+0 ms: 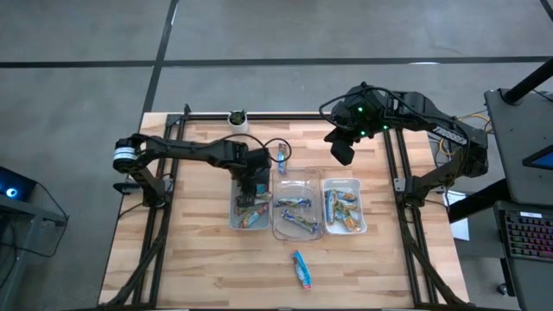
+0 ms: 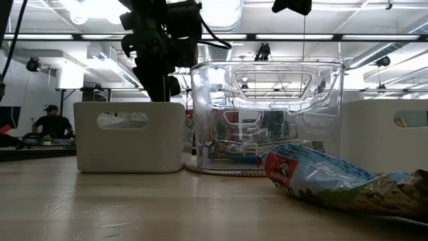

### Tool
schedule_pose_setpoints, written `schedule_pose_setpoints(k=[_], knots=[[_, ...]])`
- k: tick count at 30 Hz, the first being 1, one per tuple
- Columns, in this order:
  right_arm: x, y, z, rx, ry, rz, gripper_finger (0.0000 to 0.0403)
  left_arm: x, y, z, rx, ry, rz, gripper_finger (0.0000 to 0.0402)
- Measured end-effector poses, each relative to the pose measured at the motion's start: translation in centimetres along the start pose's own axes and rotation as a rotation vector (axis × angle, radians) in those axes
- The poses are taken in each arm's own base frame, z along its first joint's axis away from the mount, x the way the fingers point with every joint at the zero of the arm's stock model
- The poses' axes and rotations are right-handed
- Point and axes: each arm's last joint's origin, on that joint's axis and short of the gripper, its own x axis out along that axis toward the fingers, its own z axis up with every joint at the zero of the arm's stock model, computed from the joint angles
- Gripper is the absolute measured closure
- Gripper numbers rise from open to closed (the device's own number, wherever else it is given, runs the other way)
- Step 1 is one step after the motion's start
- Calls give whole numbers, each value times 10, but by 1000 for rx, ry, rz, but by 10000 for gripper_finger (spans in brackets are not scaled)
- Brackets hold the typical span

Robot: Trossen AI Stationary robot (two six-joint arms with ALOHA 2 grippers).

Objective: Pick and place Granola Bars by type
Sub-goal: Put the top red granola bar into the gray bin

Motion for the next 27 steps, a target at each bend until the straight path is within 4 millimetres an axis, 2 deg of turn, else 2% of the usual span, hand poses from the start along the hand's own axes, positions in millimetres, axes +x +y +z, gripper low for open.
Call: schedule_pose_setpoints(k=[7,14,19,27], knots=[[0,0,0,-4,-1,0,394,-4,-2,-5,-11,48,-5,392],[0,0,1,-4,-6,1,394,-8,-3,-2,-5,25,-8,401],[0,0,2,-3,-17,3,394,-12,-5,3,-5,1,-67,385],[0,0,2,-1,-18,4,394,-8,-10,6,21,-21,-59,294]])
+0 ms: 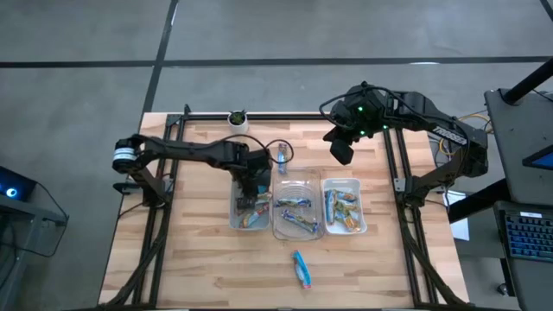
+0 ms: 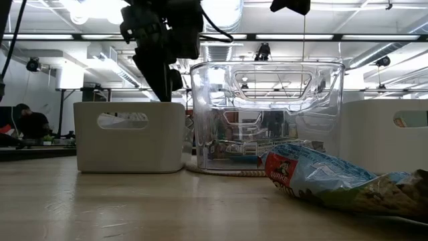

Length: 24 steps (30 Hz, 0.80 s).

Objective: Pick and place Granola Bars by type
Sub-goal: Put the top red granola bar into the gray bin

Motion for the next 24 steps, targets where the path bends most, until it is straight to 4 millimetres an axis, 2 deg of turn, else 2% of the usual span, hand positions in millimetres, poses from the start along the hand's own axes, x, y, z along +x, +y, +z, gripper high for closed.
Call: schedule_pose_setpoints(k=[4,8,24], knots=[[0,0,0,0,0,0,394,5,-5,3,53,-4,77,255],[0,0,0,0,0,0,394,6,-7,3,68,4,122,235],[0,0,0,-4,0,0,394,12,-8,8,101,-38,125,232]])
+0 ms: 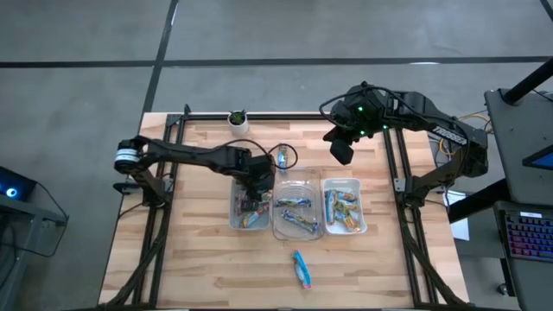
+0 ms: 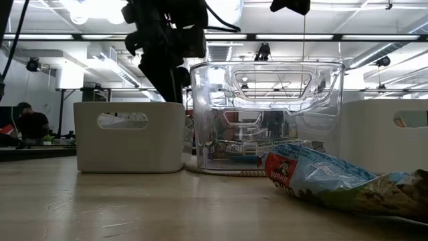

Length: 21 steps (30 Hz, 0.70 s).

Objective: Pick and place Granola Bars by type
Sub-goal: Put the top red granola bar into the gray bin

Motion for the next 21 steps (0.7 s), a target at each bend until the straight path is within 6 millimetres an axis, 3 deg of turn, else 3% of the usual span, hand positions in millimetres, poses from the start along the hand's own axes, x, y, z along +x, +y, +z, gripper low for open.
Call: schedule_pose_setpoints(k=[21], knots=[[0,0,0,3,0,0,394,30,3,-5,-28,92,-28,232]])
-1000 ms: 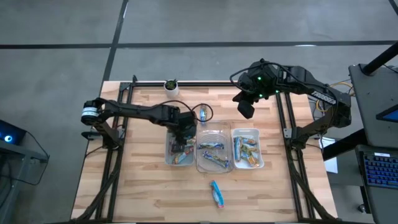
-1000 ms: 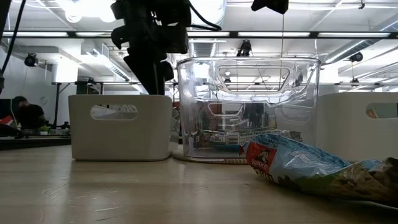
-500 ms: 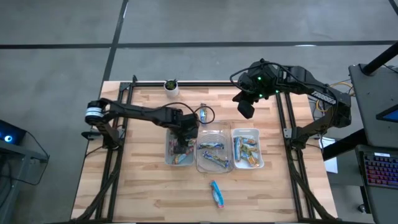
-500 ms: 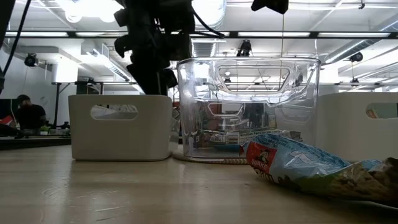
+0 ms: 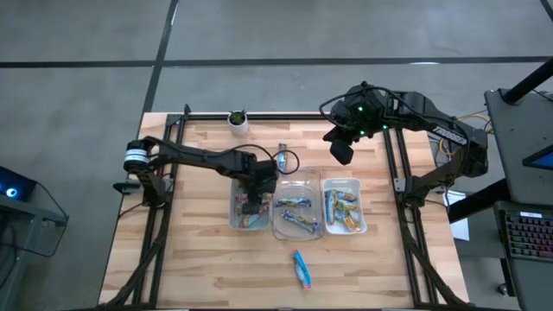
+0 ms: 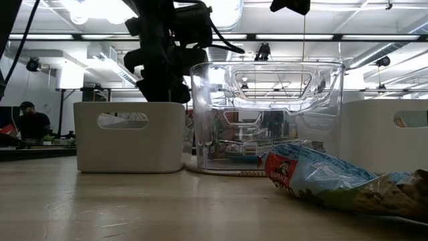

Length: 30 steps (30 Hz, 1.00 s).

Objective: Pick and place Granola Bars by type
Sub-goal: Put the top red granola bar into the gray bin

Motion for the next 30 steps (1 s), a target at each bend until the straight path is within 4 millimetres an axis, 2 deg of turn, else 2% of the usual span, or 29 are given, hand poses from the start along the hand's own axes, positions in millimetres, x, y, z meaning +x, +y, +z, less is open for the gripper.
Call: schedule_pose_setpoints(k=[6,16,19,24,30], knots=[[0,0,0,-5,0,0,394,7,2,-2,-9,42,16,249],[0,0,0,-7,-1,-1,394,10,2,-4,-17,69,19,362],[0,0,0,-7,-1,-1,394,10,2,-4,-16,69,19,385],[0,0,0,-6,-1,-1,394,5,1,-6,-20,89,18,389],[0,0,0,-6,-2,-1,394,-20,1,-2,-44,141,15,386]])
